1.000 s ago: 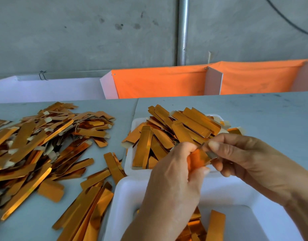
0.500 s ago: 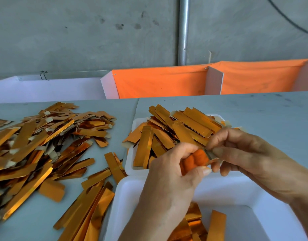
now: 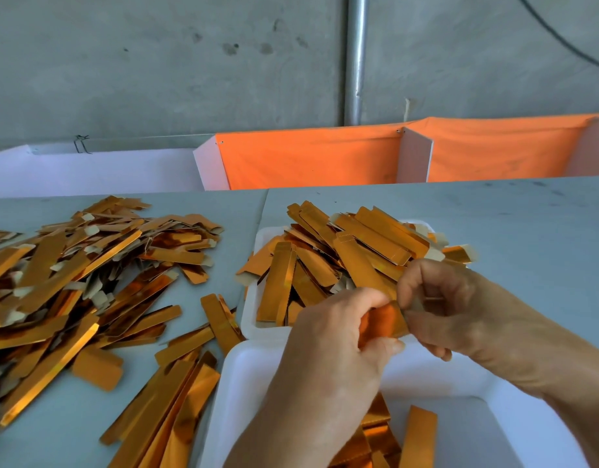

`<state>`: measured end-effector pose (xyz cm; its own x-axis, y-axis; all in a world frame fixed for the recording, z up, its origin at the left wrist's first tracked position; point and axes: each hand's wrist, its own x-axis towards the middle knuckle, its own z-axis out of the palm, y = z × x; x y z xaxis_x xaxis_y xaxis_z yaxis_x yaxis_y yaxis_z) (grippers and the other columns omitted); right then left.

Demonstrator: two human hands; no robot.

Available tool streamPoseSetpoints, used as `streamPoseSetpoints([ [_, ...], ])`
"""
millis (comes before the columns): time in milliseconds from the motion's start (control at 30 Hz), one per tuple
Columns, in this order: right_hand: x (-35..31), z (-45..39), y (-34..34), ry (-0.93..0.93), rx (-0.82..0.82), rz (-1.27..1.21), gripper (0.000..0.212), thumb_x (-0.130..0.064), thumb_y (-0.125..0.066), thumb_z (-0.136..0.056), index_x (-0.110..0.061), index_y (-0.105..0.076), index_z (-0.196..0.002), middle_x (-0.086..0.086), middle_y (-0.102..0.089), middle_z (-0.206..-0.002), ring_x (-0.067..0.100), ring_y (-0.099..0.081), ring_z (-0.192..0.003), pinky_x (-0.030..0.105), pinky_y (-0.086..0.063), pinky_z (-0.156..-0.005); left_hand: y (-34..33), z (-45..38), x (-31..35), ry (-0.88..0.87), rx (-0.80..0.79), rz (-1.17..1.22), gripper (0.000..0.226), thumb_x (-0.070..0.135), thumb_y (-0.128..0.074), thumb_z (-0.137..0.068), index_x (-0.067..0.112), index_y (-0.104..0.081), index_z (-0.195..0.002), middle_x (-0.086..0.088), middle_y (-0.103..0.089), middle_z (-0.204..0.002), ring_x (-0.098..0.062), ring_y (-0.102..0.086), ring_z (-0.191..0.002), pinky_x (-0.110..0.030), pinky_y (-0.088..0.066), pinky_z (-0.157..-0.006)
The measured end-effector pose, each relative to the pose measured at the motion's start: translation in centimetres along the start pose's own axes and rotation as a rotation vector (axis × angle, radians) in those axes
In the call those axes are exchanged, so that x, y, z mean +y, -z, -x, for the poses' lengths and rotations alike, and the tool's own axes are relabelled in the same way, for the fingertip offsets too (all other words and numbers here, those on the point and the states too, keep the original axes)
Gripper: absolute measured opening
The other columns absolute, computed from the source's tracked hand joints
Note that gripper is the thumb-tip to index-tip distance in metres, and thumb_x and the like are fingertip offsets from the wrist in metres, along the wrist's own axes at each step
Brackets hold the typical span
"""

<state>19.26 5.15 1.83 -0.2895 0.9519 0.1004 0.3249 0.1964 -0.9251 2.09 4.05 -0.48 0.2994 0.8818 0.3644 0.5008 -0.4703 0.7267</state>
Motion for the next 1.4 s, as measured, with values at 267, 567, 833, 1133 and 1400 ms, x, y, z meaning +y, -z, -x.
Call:
streamPoseSetpoints([
  [267, 0.53, 0.14, 0.77, -0.065, -0.133, -0.503, 0.023, -0.022, -0.069, -0.075, -0.006, -0.068, -0.092, 0.011, -0.057, -0.068, 0.020, -0.057, -0.054, 0.025, -0.049, -0.050, 0.59, -0.17, 0.22, 0.054, -0.009, 0.032, 0.027, 0.042, -0.069, -0.079, 0.041, -0.059, -0.104, 0.022, -0.062, -0.089, 0.004, -0.056, -0.092, -0.005, -0.045, -0.067],
  [567, 0.28, 0.00, 0.49, -0.206, -0.127, -0.448, 0.029, -0.021, -0.083, -0.061, -0.008, -0.067, -0.081, 0.012, -0.057, -0.059, 0.019, -0.052, -0.047, 0.022, -0.048, -0.043, 0.40, 0.01, 0.21, 0.014, -0.032, 0.005, 0.032, 0.037, -0.070, -0.080, 0.039, -0.059, -0.110, 0.028, -0.056, -0.084, 0.015, -0.045, -0.098, 0.003, -0.037, -0.070],
  [833, 0.03, -0.03, 0.37, -0.234, -0.070, -0.406, 0.026, -0.003, -0.077, -0.070, -0.002, -0.059, -0.088, 0.013, -0.053, -0.056, 0.020, -0.049, -0.045, 0.023, -0.046, -0.041, 0.52, -0.02, 0.04, 0.030, -0.061, -0.017, 0.031, 0.040, -0.068, -0.082, 0.042, -0.057, -0.111, 0.032, -0.054, -0.086, 0.018, -0.047, -0.093, 0.005, -0.038, -0.067],
  [1133, 0.64, -0.31, 0.01, -0.170, -0.005, -0.262, 0.009, 0.003, -0.059, -0.085, -0.003, -0.057, -0.091, 0.011, -0.057, -0.055, 0.020, -0.053, -0.047, 0.021, -0.045, -0.045, 0.27, -0.11, -0.16, -0.089, -0.020, -0.129, 0.043, 0.039, -0.065, -0.084, 0.035, -0.056, -0.126, 0.028, -0.060, -0.097, 0.018, -0.049, -0.088, 0.004, -0.038, -0.074],
  [1400, 0.87, 0.07, 0.71, -0.130, -0.132, -0.418, 0.012, -0.017, -0.069, -0.080, -0.007, -0.064, -0.083, 0.012, -0.054, -0.064, 0.018, -0.054, -0.051, 0.021, -0.047, -0.048, 0.18, -0.25, -0.61, -0.146, -0.044, -0.103, 0.050, 0.034, -0.065, -0.086, 0.035, -0.050, -0.133, 0.022, -0.057, -0.123, 0.035, -0.035, -0.086, 0.010, -0.027, -0.081],
])
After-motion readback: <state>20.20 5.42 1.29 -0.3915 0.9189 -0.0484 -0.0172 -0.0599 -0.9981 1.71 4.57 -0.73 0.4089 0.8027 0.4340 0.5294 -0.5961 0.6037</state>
